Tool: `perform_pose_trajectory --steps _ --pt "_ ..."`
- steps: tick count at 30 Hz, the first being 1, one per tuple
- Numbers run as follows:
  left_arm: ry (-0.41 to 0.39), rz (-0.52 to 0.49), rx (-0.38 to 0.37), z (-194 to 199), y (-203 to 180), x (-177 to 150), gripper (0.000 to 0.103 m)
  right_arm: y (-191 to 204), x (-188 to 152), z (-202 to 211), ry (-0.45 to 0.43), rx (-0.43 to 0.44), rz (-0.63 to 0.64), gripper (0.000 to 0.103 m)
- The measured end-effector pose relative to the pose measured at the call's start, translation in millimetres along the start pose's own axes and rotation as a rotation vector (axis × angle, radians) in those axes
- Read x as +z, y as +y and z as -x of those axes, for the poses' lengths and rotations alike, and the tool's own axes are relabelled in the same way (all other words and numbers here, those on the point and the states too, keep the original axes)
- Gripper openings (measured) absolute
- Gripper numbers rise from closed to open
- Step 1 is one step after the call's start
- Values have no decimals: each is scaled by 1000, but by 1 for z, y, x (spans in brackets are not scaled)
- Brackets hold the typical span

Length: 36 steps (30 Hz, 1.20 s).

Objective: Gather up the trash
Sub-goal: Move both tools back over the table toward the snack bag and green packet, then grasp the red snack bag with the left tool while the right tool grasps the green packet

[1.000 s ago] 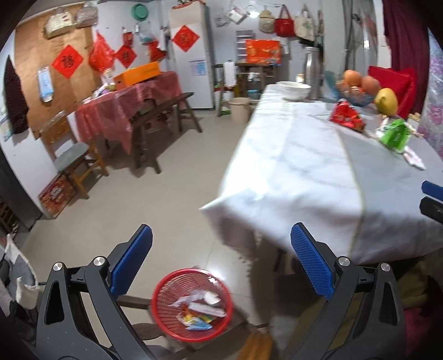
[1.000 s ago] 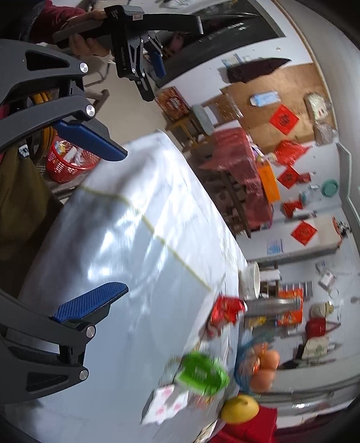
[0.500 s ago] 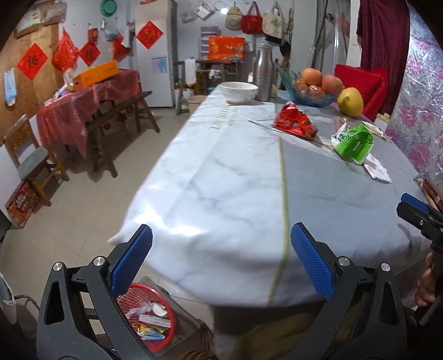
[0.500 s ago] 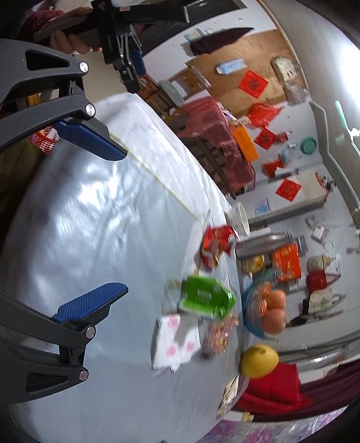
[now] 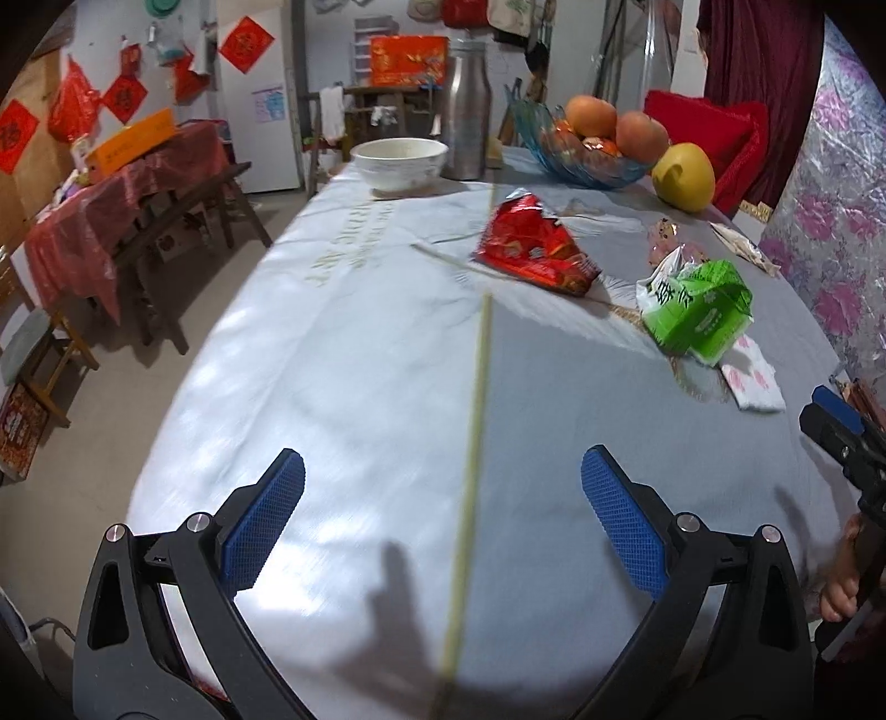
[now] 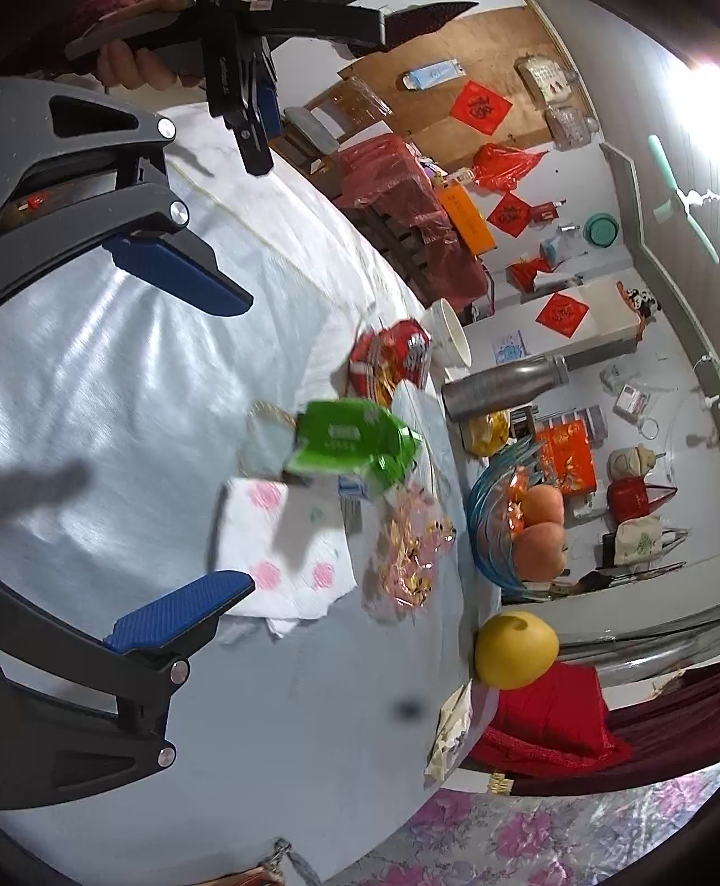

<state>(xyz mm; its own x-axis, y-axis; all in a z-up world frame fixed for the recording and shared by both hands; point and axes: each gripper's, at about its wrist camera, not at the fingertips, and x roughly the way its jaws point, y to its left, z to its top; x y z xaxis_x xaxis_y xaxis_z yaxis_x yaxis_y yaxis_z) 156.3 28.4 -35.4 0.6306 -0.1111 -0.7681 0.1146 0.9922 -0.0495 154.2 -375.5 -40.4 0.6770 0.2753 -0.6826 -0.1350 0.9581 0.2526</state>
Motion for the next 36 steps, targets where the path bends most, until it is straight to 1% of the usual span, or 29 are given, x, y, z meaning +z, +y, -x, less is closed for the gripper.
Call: perform_pose_trajectory --steps 10,14,16,18,21,24,26,28,29,30,31,32,33,34,35,36 --pt "37 -3 -57 -64 -33 77 96 -24 30 -40 23 12 -33 92" --pt "37 6 -71 -87 -43 106 96 -26 34 -50 30 -1 -21 92" --pt "48 19 -86 -101 -48 119 96 -27 34 -54 43 23 -26 92" --pt "57 30 -95 -114 -50 128 96 -28 34 -56 51 32 -34 92" --pt "73 41 -90 -135 -53 136 96 -32 33 -57 52 39 -64 92" --pt "71 51 -64 -148 -52 137 96 -35 33 -55 42 47 -81 92" --pt "69 49 -34 -156 -51 134 96 -38 33 -55 44 55 -100 92" --pt "66 49 -26 -160 -47 132 82 -43 32 -57 48 72 -124 92" --pt "59 54 -59 -159 -44 131 70 -45 32 -57 50 79 -133 92" --pt "48 55 -85 -156 -43 131 50 -46 31 -58 53 86 -141 92" --pt "33 47 -91 -153 -44 131 41 -48 31 -60 55 92 -148 92" --pt "15 33 -75 -149 -45 130 30 -48 31 -60 57 95 -153 92" --pt "-15 10 -29 -144 -48 129 30 -48 31 -61 59 95 -155 92" --pt "-36 -4 -2 -139 -50 127 30 -48 31 -61 61 95 -155 92" --pt "-58 -15 5 -132 -51 125 30 -48 31 -61 61 93 -154 92" --pt "-67 -15 -6 -129 -51 124 30 -48 31 -61 59 91 -153 92"
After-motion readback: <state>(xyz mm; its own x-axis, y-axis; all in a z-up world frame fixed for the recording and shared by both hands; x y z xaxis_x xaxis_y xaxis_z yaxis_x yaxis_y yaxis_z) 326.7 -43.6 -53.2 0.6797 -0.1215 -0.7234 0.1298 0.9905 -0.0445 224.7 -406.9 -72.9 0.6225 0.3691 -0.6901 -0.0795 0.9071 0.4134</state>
